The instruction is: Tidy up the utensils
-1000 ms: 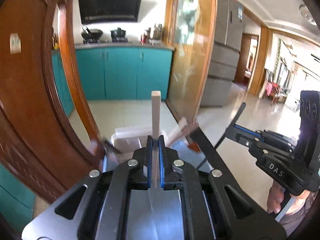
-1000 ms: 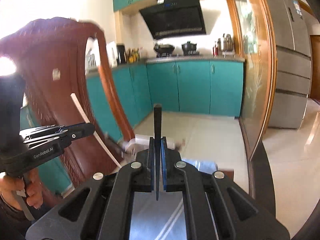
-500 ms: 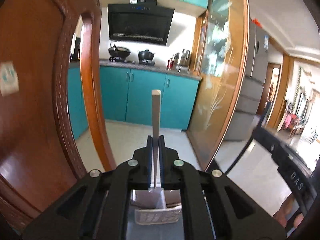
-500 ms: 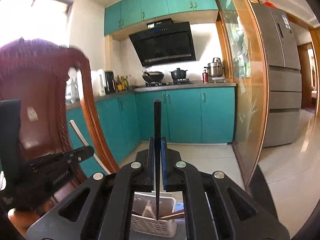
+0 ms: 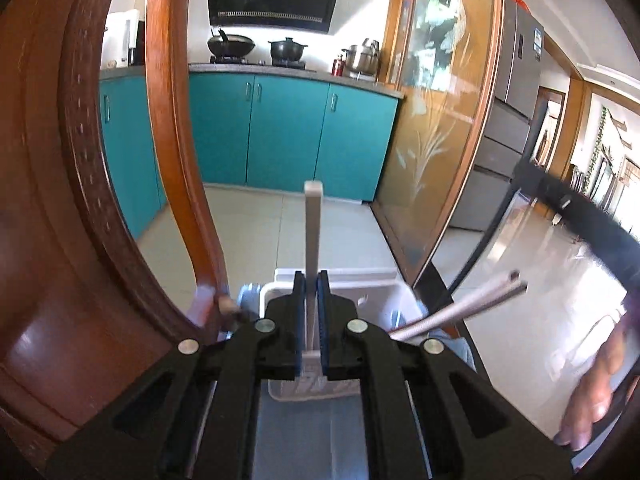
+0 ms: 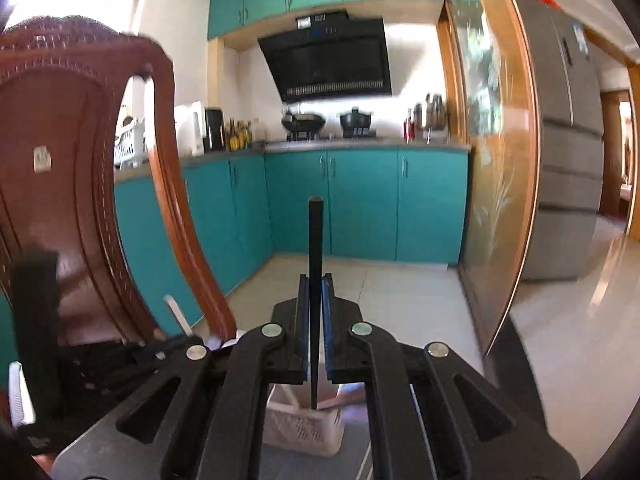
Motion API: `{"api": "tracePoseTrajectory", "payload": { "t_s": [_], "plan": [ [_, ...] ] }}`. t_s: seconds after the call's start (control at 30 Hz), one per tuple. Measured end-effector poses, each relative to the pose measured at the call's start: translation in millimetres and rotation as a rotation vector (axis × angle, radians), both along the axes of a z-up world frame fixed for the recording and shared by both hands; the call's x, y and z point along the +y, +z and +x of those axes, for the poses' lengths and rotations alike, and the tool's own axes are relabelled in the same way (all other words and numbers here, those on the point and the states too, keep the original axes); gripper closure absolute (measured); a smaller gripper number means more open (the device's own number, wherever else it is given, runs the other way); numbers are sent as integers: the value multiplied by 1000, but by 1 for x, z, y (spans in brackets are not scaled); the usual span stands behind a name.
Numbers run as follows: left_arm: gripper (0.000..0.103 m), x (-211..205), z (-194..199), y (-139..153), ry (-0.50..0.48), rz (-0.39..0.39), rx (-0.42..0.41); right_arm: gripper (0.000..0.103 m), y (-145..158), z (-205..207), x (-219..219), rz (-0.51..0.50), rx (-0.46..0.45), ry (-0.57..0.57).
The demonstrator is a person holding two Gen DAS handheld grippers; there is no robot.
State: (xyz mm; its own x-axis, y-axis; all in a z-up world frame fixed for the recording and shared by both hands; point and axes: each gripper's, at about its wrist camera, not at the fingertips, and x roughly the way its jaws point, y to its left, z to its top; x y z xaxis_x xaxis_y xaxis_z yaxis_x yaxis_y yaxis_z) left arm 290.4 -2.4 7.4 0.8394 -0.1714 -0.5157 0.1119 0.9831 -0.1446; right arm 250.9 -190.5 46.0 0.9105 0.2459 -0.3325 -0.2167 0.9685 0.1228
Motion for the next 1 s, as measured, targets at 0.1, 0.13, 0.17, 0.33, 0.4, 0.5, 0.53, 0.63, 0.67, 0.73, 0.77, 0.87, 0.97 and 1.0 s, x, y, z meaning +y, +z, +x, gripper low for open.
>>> {"api": "tracePoseTrajectory", "payload": {
  "t_s": [0.1,0.13,0.17,0.33,0.4,0.5,0.53,0.63,0.67,0.73,0.77,0.87,0.97,1.0],
  "plan": [
    [96,1,-8,-7,0,11,-3,96,-16,-7,0,6,4,-5],
    [96,1,-11,-8,-3,13,-5,96,-17,-10,0,0,2,-5],
    [95,1,-15,-9,-5,16,-8,96,-18,-13,1,-5,4,-7],
    [77,-2,-43,-7,-12,41,-45,89,-17,-28,0,-19,-6,-19],
    [73,-2,-53,-5,-25,36,-54,87,-15,-36,-5,-5,-4,-22],
    [67,-1,-67,-3,-31,28,-62,76,-10,-51,-12,17,-13,-26],
    [67,-1,-70,-2,-32,26,-65,73,-7,-59,-14,22,-23,-25],
    [58,0,-84,1,-32,29,-76,59,-5,-86,-17,-1,-46,-29],
    [50,0,-89,1,-26,33,-82,50,-6,-99,-16,-24,-52,-31],
    [37,1,-101,4,-3,44,-93,37,-12,-117,-16,-59,-61,-41],
    [32,2,-113,4,7,57,-102,31,-18,-129,-15,-84,-59,-55],
    [15,2,-148,2,24,93,-133,17,-33,-153,-12,-124,-35,-78],
    [4,0,-184,-4,21,118,-155,10,-43,-170,-8,-130,-11,-70],
    [4,0,-191,-6,21,126,-154,8,-47,-176,-4,-130,4,-60]
  ]
}}
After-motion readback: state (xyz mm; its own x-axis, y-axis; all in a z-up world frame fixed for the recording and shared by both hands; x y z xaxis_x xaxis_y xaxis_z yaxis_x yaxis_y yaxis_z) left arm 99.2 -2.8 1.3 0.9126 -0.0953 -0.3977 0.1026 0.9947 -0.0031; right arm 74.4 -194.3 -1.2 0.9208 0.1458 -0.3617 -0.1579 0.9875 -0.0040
